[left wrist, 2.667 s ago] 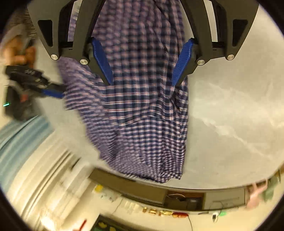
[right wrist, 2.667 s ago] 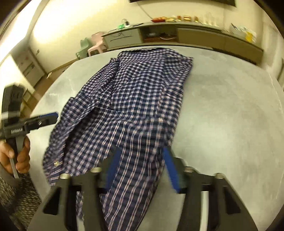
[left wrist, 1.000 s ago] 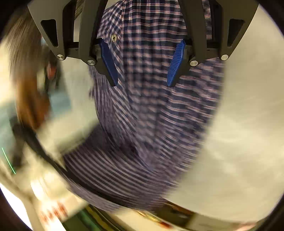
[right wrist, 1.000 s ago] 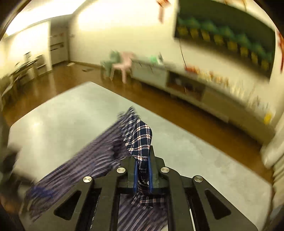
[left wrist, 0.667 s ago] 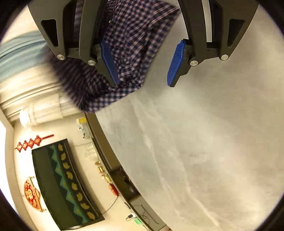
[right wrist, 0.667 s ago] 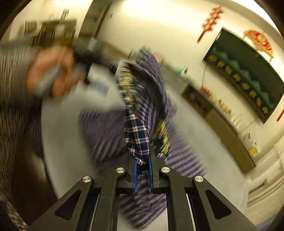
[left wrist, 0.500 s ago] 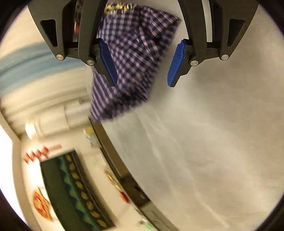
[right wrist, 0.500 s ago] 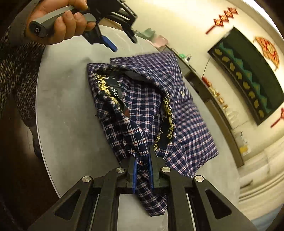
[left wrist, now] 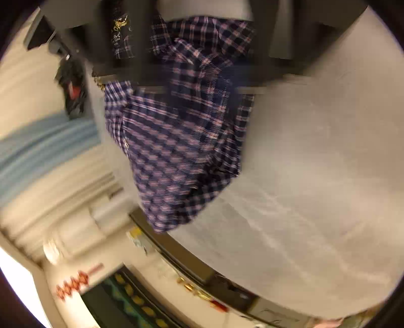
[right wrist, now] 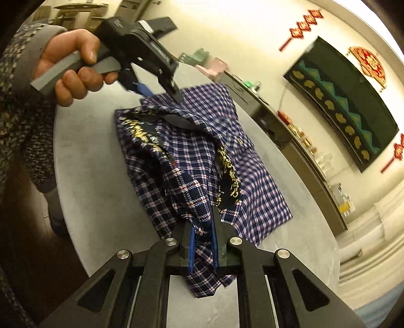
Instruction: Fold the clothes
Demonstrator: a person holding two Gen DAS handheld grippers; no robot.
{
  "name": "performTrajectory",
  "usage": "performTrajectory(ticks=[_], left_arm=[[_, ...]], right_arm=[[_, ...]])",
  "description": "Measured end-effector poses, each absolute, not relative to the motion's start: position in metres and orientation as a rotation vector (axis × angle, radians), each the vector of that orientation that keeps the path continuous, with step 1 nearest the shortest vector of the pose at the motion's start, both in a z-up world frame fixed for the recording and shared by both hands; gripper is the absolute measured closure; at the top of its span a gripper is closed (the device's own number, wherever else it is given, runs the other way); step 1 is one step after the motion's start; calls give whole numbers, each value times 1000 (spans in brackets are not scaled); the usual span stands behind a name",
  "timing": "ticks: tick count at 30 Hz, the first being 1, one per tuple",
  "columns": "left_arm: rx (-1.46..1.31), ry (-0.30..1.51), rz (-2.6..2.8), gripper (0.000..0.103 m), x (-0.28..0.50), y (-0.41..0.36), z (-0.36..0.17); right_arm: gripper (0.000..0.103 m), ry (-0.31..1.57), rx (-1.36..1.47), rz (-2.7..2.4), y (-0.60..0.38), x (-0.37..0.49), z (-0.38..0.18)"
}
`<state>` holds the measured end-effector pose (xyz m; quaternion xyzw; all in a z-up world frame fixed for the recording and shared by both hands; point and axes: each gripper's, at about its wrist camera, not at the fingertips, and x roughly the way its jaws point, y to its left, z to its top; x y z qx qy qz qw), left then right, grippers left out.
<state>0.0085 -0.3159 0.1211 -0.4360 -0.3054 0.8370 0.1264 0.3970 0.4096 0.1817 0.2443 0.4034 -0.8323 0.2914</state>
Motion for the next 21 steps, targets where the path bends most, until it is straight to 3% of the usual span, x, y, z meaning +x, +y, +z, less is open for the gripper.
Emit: performTrajectory(ticks=[4, 10, 13, 17, 21], left_arm=[[-1286, -778, 2442, 99, 26, -308, 139], [-1512, -648, 2410, 99, 33, -301, 115], [-1539, -555, 2425, 98, 35, -295, 120], [-1550, -412, 2416, 97, 45, -291, 135], [-1385, -392, 2599, 93, 58, -324, 197]], right_arm=[[92, 1141, 673, -2138, 410, 411, 174], [90, 1279, 711, -2041, 412, 421, 148], [76, 1138, 804, -1981, 426, 417, 166], [75, 758, 885, -1938, 468, 407, 221], [75, 506, 871, -2046, 500, 365, 264]])
